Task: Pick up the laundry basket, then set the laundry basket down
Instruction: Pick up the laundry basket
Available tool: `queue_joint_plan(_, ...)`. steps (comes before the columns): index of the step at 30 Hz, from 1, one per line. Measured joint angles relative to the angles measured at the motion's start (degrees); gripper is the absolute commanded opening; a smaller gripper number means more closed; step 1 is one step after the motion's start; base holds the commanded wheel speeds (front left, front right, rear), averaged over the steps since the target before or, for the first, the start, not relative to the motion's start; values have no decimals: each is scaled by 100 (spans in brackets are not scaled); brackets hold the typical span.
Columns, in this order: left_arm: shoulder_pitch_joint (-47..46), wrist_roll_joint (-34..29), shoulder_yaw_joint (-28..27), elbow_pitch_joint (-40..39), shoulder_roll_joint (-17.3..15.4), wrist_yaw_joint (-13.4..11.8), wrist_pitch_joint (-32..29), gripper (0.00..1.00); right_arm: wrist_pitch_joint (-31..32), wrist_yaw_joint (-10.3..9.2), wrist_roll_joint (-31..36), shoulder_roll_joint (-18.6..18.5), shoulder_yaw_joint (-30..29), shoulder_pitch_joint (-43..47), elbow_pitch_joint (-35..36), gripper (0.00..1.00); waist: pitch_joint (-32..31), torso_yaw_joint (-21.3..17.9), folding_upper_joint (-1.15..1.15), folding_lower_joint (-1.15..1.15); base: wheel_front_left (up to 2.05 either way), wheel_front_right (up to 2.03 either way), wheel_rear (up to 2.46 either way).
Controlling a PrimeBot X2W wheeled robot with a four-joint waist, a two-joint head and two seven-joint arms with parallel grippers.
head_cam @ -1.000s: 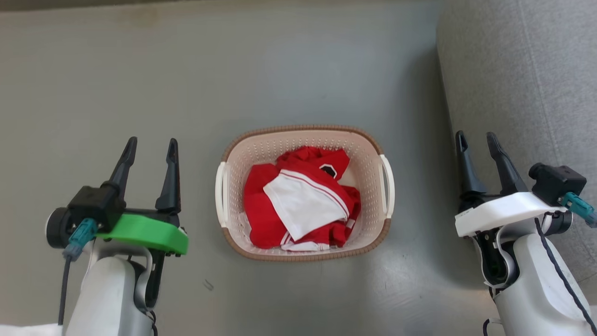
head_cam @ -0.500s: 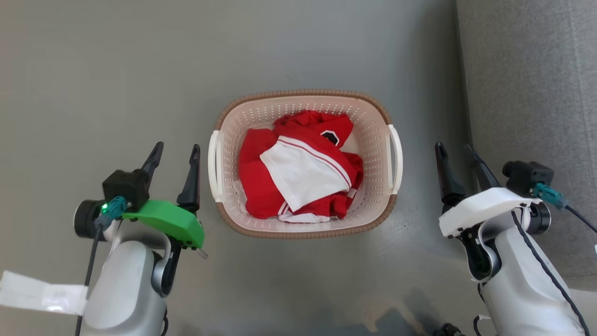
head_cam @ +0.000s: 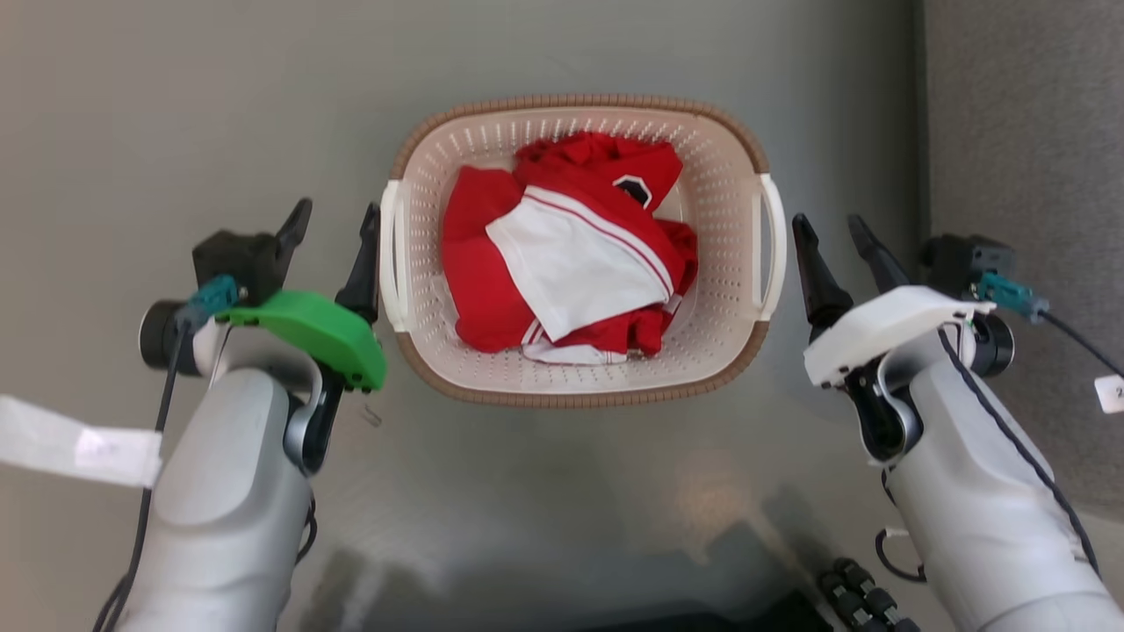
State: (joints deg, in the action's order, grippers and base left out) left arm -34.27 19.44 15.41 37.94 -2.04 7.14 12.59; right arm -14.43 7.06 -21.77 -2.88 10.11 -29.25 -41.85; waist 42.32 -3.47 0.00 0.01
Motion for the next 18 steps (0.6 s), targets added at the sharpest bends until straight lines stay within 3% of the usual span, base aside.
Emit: queue_joint_plan(18, -912, 460, 576, 906, 40, 0, -145, 100, 41, 1, -304, -55, 592, -1114, -1063, 100, 1045, 49, 0, 0, 0, 0, 0)
